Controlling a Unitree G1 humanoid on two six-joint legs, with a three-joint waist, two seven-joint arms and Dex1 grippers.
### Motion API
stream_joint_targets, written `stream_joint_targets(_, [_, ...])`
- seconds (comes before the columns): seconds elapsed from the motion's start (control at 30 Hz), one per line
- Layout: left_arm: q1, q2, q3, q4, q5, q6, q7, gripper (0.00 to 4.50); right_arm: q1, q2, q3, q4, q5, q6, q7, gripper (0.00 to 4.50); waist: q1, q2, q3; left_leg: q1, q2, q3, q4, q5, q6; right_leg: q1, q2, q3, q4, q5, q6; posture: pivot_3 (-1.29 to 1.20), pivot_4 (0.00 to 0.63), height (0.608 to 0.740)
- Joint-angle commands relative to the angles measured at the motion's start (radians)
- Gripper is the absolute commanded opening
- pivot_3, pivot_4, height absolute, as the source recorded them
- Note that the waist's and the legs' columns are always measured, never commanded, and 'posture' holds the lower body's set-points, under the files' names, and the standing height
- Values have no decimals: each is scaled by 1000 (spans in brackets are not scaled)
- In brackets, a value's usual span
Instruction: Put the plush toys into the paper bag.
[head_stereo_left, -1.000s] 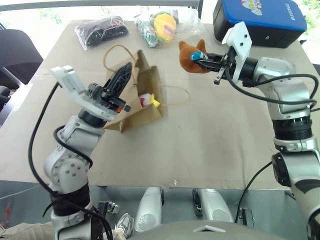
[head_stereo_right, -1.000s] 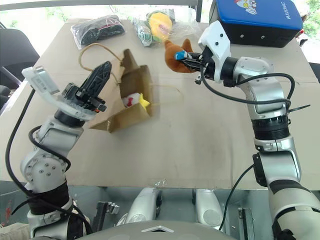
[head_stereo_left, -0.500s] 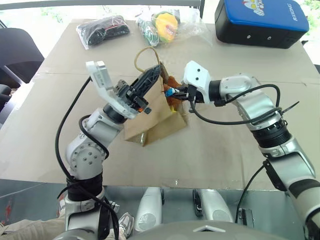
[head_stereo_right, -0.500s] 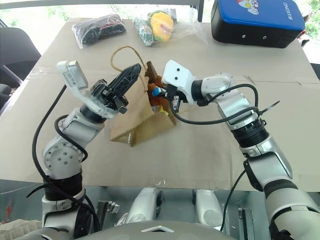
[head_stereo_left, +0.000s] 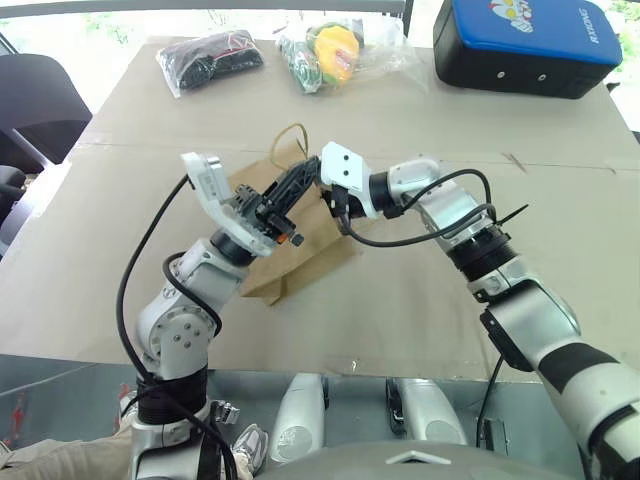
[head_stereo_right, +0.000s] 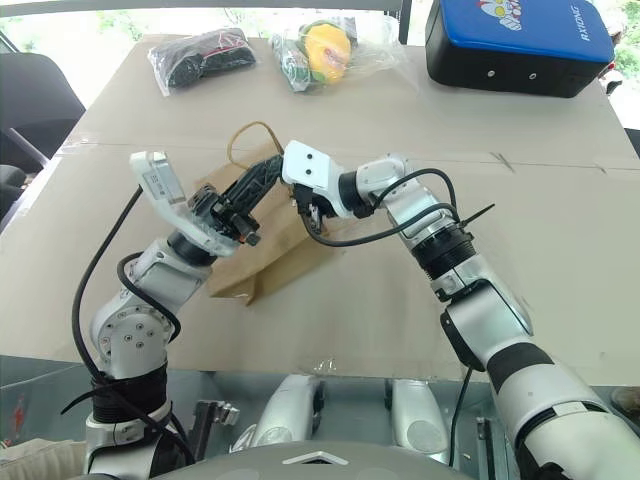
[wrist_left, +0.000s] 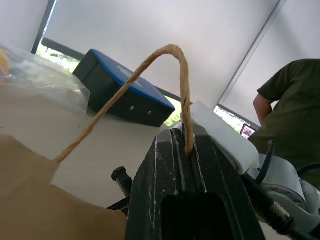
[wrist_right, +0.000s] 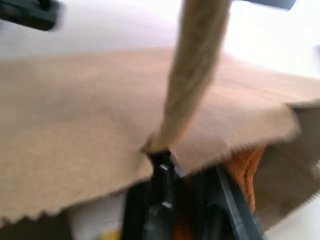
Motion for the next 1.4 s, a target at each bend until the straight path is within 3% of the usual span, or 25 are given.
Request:
stream_joint_targets(0.03, [-2,1,2,-71,-10,-30,-28,0,28,-16,-16,-107,44,38,64,2344,-2,0,0,0,0,0,0,0,0,0,0,0,0,0,0,0,150,740])
stream_joint_targets(0.1, [-6,-2,5,-67,-7,-36,-31,0,51,-49,-37,-154,43,67,48,3350,-3,0,0,1,0,-1,0,0,0,0,0,0,1,0,0,0,150,740])
stream_joint_targets(0.2, [-26,-10,4,-52,-1,-47,-36,0,90,-104,-70,-247,55,118,33,4485,-2,0,0,1,0,-2,0,0,0,0,1,-1,1,0,0,0,150,740])
stream_joint_targets(0.77, [-338,-62,-17,193,20,-75,-158,0,184,-425,-281,-676,78,457,-167,4485,2,0,0,-1,-1,-3,1,0,0,0,1,-3,1,0,0,0,150,740])
stream_joint_targets(0.97, [-304,-14,32,161,9,-45,-163,0,243,-510,-410,-787,160,602,-227,4485,-8,0,0,0,-1,-4,1,0,0,1,1,-3,0,0,0,0,150,740])
stream_joint_targets(1.1, [-199,39,88,71,-28,-11,-127,0,320,-511,-551,-876,286,838,-296,4485,-9,0,0,0,0,-5,0,0,0,1,1,-2,1,0,0,0,150,740])
stream_joint_targets(1.23, [-29,122,169,-41,-87,33,-109,0,407,-411,-693,-949,421,1105,-388,4485,-11,-1,0,0,0,-4,0,0,0,2,1,-2,0,0,0,0,150,740])
stream_joint_targets(1.4, [137,160,234,-142,-135,45,-75,0,489,-254,-684,-887,451,1184,-499,4485,-5,-1,-1,1,-1,-6,1,0,0,3,1,-3,1,0,0,0,150,740])
